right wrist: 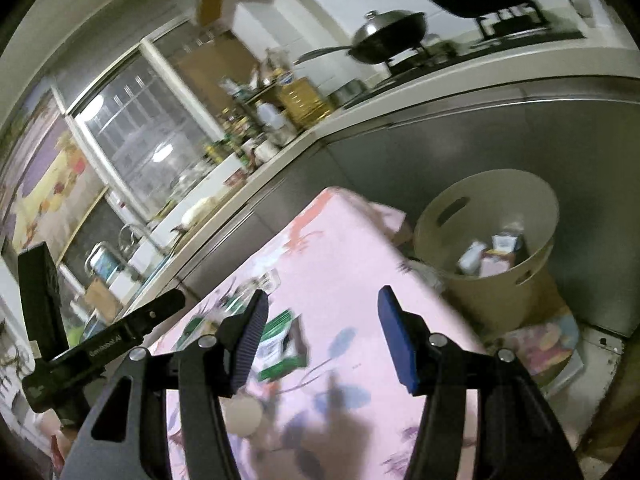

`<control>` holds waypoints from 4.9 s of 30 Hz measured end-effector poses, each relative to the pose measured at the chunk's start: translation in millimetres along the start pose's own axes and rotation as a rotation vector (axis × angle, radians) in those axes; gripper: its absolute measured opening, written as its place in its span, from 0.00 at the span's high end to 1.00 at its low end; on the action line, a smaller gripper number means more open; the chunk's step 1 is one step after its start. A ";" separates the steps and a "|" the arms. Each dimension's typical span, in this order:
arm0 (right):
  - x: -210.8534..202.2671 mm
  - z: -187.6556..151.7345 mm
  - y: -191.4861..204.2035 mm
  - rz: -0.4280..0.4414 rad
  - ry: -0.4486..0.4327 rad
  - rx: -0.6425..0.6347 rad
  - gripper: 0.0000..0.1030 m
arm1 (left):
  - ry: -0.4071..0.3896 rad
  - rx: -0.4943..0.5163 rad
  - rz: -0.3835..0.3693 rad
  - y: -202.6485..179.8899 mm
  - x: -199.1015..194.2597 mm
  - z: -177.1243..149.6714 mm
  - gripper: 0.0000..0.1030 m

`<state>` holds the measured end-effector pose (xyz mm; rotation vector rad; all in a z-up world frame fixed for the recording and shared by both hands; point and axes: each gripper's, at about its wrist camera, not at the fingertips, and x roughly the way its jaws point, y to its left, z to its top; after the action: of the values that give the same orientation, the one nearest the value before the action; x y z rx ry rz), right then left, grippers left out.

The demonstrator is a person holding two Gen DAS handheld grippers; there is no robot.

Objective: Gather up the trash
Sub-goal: 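Return both tools to the table over the remaining trash, then grasp the pink foil wrapper with the left gripper, then grasp the pink paper cup with the right gripper while the left holds the wrapper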

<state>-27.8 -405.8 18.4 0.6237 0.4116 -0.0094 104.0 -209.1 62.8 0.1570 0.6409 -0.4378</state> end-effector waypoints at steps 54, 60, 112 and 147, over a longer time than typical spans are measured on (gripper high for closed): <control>28.2 -119.6 144.2 0.073 0.271 -0.202 0.47 | 0.029 -0.227 0.366 204.9 -80.5 -127.4 0.37; 35.0 -119.5 136.8 0.070 0.278 -0.188 0.47 | 0.054 -0.226 0.366 205.7 -70.7 -128.6 0.37; 122.7 -129.6 138.5 -0.091 0.325 -0.141 0.19 | 0.136 -0.163 -0.255 189.3 -27.8 -170.8 0.91; 91.4 -113.2 115.2 0.116 0.269 -0.122 1.00 | 0.124 -0.128 -0.188 160.6 -46.5 -132.1 0.91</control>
<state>29.3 -237.2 -33.9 0.5289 0.6300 0.2110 69.8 -12.7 -12.4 0.0019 0.8070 -0.5699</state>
